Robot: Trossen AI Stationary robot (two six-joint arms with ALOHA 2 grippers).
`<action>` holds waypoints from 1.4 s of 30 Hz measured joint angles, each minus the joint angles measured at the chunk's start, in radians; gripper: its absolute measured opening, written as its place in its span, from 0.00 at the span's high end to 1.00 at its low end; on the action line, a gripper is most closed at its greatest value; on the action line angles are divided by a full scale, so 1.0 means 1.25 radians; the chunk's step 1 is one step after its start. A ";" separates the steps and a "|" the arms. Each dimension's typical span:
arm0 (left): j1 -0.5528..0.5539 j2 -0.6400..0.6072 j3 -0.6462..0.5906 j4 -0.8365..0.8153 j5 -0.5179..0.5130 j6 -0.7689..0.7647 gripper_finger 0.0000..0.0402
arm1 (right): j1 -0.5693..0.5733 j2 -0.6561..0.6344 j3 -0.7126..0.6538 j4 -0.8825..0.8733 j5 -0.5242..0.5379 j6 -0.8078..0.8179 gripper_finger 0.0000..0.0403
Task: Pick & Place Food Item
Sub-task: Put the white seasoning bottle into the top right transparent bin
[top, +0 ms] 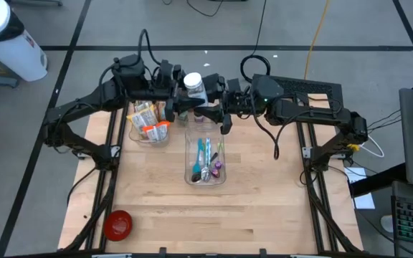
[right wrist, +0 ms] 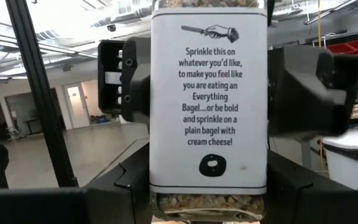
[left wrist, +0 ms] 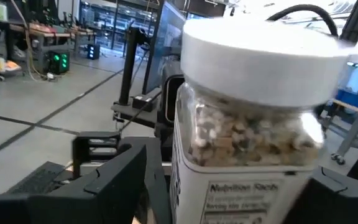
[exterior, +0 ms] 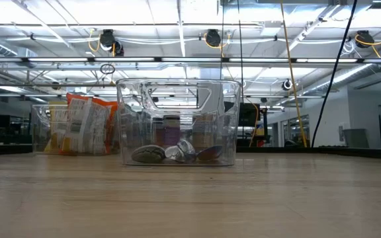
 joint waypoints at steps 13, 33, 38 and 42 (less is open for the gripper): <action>0.003 0.012 -0.001 -0.004 0.013 0.010 0.48 | -0.001 0.011 0.000 -0.016 0.008 0.008 0.54; 0.035 -0.054 -0.001 -0.365 0.019 0.028 0.48 | -0.056 0.011 0.001 -0.095 -0.065 0.041 0.09; -0.004 -0.034 -0.001 -0.351 0.023 0.029 0.48 | -0.076 0.005 0.001 -0.087 -0.086 0.070 0.10; -0.030 -0.008 0.000 -0.336 0.026 0.031 0.48 | -0.076 0.005 0.000 -0.076 -0.097 0.073 0.10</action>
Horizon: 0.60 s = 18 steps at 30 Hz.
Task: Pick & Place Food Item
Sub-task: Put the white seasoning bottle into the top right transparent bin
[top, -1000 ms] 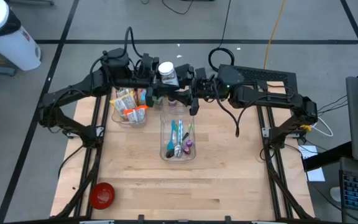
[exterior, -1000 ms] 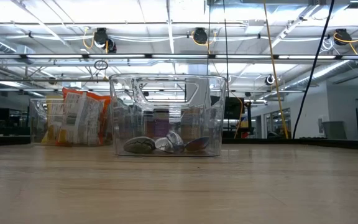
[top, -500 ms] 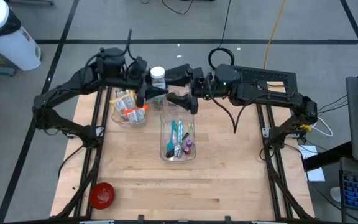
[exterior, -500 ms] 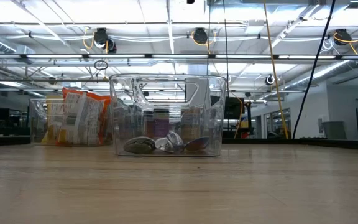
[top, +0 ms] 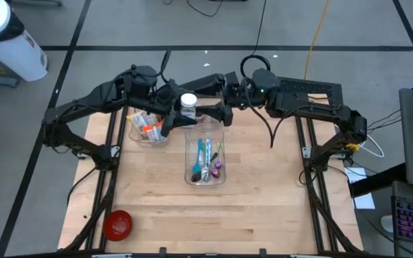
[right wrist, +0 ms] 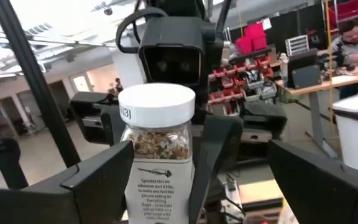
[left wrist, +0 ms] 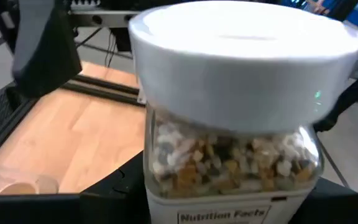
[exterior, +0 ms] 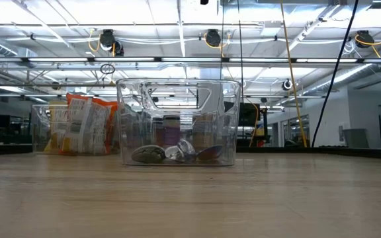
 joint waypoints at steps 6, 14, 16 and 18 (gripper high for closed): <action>-0.011 0.036 0.001 0.011 -0.004 -0.001 0.48 | 0.003 0.000 0.000 0.024 -0.030 0.050 0.10; -0.008 0.049 0.001 0.043 -0.005 -0.003 0.48 | 0.013 0.000 0.001 0.060 -0.066 0.084 0.10; -0.008 0.054 0.000 0.041 -0.011 0.000 0.48 | 0.013 -0.001 0.001 0.046 -0.066 0.081 0.10; -0.009 0.056 -0.002 0.042 -0.012 0.000 0.48 | 0.013 0.000 0.001 0.036 -0.066 0.083 0.10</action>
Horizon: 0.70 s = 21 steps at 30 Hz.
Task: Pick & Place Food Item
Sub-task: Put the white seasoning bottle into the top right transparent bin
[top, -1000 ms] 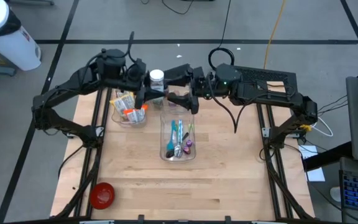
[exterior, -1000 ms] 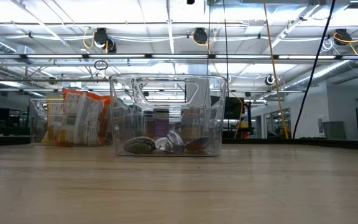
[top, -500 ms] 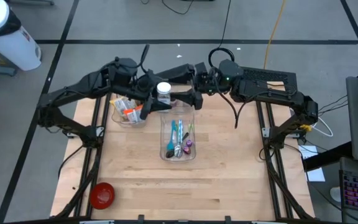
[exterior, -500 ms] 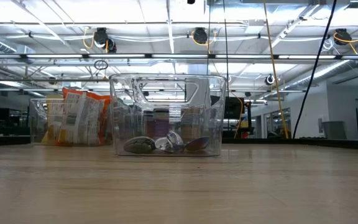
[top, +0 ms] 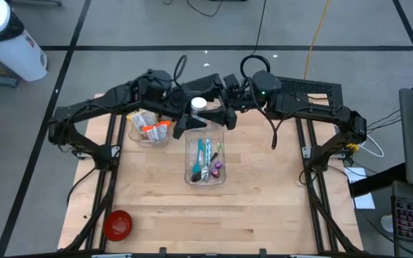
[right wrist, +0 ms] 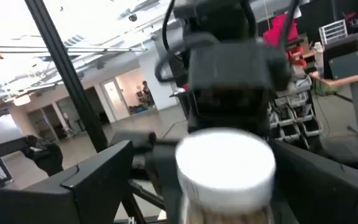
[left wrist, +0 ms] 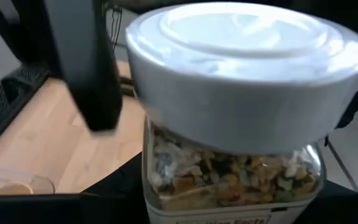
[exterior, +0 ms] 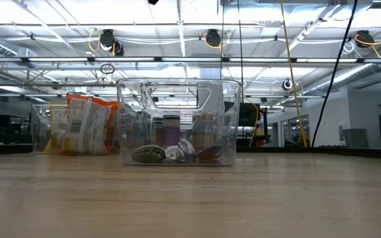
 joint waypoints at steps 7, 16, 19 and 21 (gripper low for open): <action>-0.001 -0.004 0.001 0.020 0.002 0.001 0.48 | 0.000 0.001 0.000 -0.027 0.021 -0.010 0.11; -0.001 0.000 0.001 0.021 0.002 0.007 0.48 | 0.000 0.001 0.000 -0.027 0.020 -0.014 0.33; -0.001 0.000 0.001 0.016 0.001 0.009 0.48 | 0.000 0.001 0.000 -0.031 0.020 -0.014 0.46; -0.001 0.000 0.001 0.011 0.002 0.005 0.48 | 0.000 0.001 0.000 -0.031 0.017 -0.018 0.53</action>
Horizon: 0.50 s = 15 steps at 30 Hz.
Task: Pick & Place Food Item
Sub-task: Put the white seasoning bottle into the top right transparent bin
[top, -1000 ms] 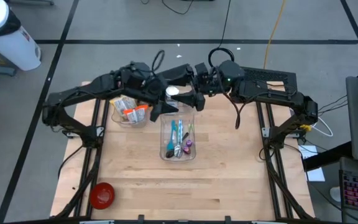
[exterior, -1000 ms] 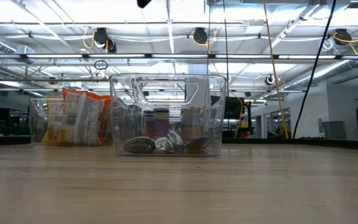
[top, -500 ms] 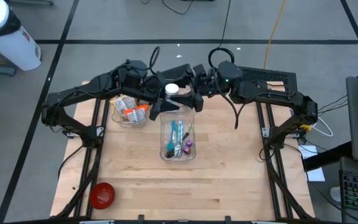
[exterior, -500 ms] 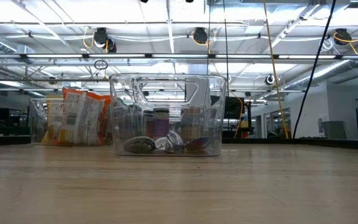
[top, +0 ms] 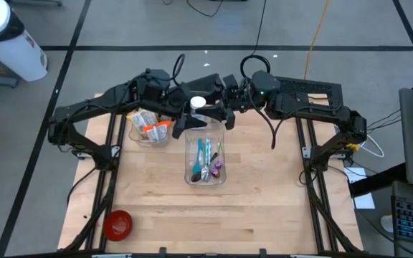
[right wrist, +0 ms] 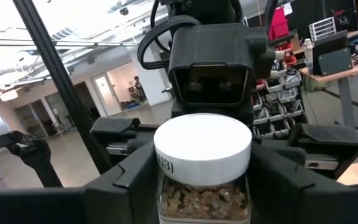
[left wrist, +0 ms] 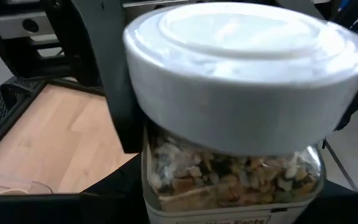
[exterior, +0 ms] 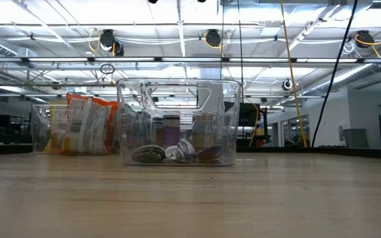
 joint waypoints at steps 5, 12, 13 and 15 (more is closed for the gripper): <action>0.000 0.000 0.001 -0.015 -0.001 0.008 0.48 | 0.000 0.000 0.000 -0.004 0.000 -0.014 0.53; 0.004 -0.001 0.001 -0.014 0.004 0.013 0.34 | -0.001 0.000 0.000 -0.001 0.005 -0.013 0.53; 0.007 -0.001 0.001 -0.014 0.004 0.013 0.32 | -0.003 0.000 0.000 0.000 0.005 -0.013 0.53; 0.015 -0.003 0.001 -0.014 0.004 0.013 0.29 | -0.007 0.000 0.000 0.001 0.005 -0.013 0.53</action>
